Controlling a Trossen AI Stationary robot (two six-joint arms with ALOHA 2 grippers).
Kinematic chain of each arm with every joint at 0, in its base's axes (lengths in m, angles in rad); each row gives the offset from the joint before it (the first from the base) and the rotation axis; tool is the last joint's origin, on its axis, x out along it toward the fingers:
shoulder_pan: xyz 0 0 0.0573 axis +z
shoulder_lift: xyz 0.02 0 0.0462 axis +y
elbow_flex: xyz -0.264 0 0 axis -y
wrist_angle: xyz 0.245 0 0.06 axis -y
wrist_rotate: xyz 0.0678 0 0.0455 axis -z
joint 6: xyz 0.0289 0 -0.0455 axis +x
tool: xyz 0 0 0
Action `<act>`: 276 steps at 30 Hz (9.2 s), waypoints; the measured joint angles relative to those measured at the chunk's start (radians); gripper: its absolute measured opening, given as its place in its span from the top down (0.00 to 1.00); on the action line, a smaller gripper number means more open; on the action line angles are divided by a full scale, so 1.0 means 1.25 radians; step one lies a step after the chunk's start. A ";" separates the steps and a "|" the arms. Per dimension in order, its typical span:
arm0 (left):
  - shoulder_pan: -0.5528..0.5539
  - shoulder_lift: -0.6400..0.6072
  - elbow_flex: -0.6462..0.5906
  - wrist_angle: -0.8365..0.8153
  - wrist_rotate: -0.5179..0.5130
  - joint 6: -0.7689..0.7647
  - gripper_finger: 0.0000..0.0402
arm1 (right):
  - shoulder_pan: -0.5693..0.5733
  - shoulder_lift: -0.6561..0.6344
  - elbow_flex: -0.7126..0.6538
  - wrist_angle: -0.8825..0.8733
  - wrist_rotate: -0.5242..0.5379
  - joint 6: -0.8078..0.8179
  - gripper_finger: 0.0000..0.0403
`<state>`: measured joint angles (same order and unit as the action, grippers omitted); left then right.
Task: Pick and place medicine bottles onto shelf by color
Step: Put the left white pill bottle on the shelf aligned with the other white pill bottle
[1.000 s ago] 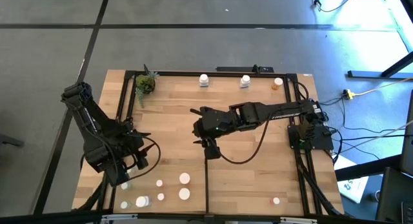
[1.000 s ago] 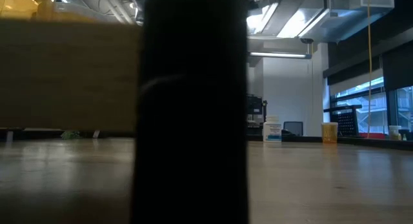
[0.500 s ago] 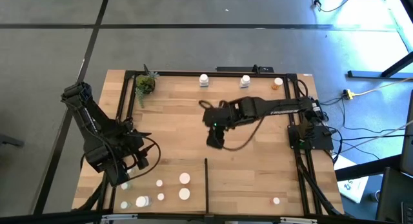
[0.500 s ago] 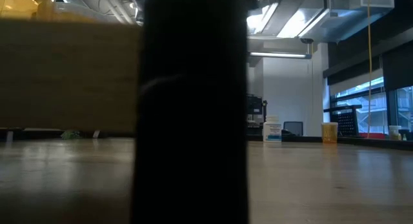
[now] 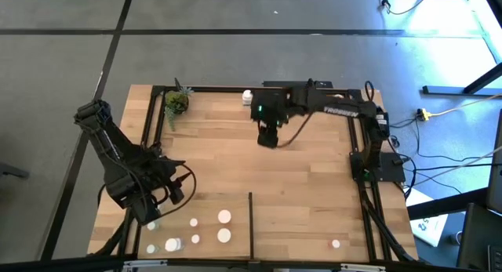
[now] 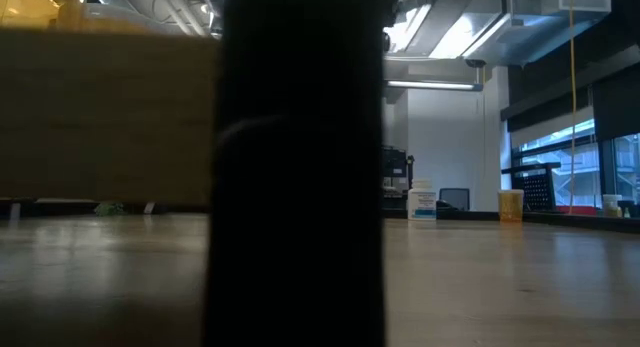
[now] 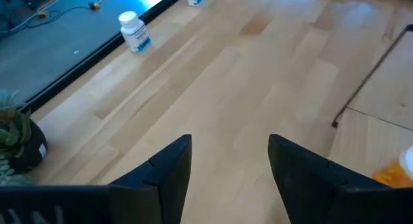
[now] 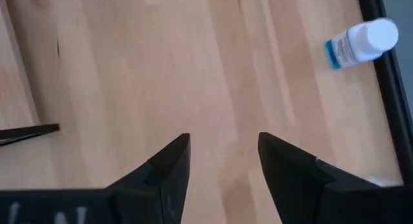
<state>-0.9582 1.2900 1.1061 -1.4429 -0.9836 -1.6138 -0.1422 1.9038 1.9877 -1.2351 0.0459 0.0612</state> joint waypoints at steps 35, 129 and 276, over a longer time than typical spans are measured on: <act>0.164 0.000 0.000 -0.006 0.070 0.024 0.51 | -0.211 0.078 -0.001 0.101 -0.010 -0.448 0.54; 0.799 0.000 0.000 0.103 0.116 0.399 0.51 | -0.472 0.163 -0.045 0.336 -0.429 -0.637 0.45; 0.804 0.000 0.000 0.234 0.215 0.567 0.51 | -0.386 0.264 -0.266 0.642 -0.483 -0.596 0.58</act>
<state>0.0471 1.2900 1.1061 -1.1503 -0.7143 -0.9051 -0.6247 2.2342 1.6549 -0.4324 -0.5573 -0.6842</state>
